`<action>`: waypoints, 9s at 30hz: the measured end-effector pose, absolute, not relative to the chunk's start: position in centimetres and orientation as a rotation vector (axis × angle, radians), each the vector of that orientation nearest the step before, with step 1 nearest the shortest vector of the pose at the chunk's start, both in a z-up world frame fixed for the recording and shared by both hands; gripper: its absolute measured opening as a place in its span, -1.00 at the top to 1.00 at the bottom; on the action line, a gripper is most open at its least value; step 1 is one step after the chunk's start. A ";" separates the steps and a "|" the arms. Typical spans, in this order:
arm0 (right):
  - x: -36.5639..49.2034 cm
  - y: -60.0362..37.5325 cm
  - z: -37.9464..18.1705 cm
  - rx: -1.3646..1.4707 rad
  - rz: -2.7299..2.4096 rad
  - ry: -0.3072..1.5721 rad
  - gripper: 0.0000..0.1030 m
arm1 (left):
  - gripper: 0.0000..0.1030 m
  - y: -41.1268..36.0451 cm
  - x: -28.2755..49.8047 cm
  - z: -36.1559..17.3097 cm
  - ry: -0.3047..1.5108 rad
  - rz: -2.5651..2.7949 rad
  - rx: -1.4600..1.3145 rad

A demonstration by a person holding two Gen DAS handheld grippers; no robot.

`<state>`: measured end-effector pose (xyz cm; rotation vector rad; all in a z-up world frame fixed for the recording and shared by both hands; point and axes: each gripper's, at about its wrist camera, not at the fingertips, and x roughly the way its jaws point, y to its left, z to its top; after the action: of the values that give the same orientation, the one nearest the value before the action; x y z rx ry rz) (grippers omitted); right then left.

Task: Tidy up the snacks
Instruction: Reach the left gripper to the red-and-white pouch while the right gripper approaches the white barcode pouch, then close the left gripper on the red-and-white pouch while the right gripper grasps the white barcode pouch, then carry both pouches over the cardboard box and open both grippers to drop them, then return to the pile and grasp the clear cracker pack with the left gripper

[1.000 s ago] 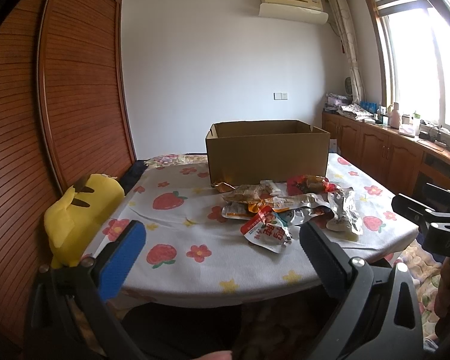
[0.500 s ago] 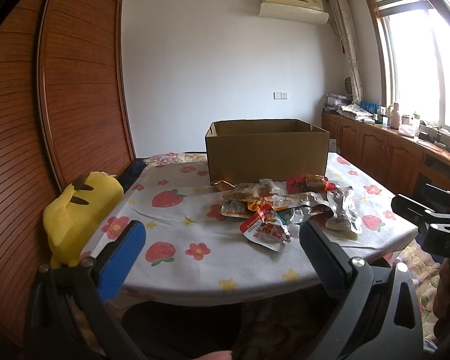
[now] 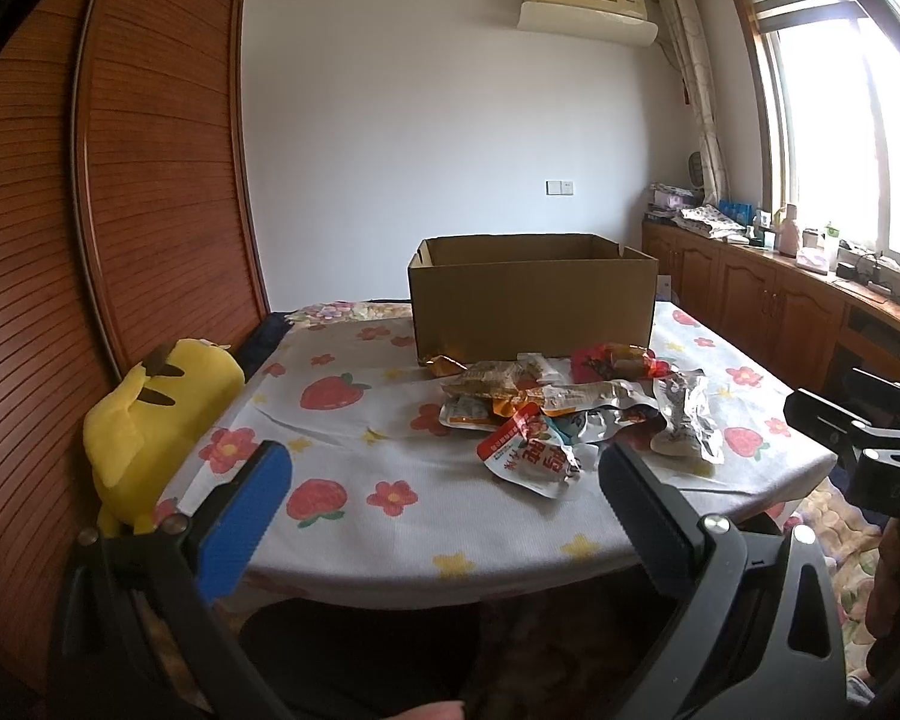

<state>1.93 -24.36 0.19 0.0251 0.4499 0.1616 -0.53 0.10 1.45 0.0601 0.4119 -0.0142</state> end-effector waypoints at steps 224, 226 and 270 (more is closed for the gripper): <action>41.1 -19.9 3.3 -0.130 0.415 0.651 0.02 | 0.89 -0.9 41.0 4.9 0.482 -0.317 -0.017; 41.1 -19.9 2.8 -0.134 0.411 0.660 0.01 | 0.88 -1.2 41.3 4.5 0.495 -0.316 -0.019; 27.5 -20.6 5.0 -0.123 0.488 0.709 -0.29 | 0.46 0.4 28.5 5.0 0.579 -0.296 0.056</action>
<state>27.51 -20.64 4.99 -0.1231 0.7091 0.4880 28.54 0.44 5.05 0.0561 0.5788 -0.2965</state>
